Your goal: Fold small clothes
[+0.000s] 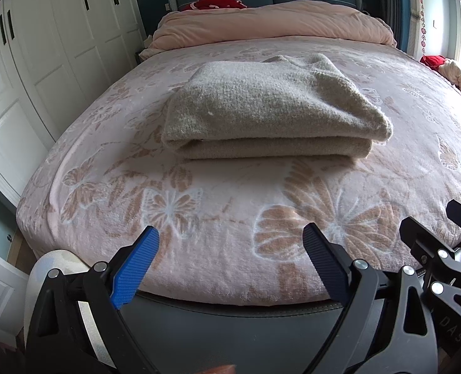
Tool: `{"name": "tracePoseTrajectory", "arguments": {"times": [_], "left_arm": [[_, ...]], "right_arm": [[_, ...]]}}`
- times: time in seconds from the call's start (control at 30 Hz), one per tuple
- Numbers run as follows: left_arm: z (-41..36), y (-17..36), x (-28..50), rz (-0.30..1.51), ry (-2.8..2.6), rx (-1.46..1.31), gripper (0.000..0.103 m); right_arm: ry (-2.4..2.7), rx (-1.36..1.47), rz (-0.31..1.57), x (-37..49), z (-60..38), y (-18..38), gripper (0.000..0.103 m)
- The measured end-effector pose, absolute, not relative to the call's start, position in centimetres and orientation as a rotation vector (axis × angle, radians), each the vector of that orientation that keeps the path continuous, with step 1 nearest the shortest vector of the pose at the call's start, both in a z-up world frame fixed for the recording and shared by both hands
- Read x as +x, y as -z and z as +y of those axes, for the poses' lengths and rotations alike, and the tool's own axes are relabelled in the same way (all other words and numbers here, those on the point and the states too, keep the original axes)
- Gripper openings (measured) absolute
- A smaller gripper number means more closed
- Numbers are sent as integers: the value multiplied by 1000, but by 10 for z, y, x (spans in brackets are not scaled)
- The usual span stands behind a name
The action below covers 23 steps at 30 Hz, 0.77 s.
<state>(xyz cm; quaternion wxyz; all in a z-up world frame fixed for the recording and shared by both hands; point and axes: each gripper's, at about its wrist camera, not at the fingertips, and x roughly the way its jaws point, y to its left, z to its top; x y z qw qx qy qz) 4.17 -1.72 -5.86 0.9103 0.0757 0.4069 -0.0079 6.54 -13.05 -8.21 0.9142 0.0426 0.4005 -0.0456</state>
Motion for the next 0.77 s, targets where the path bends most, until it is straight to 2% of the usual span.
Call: {"name": "tracePoseTrajectory", "arguments": {"times": [0.77], "left_arm": [[-12,60,44,844,17,137,90]], "right_arm": [[90,92,812,64,-120,80,73]]}}
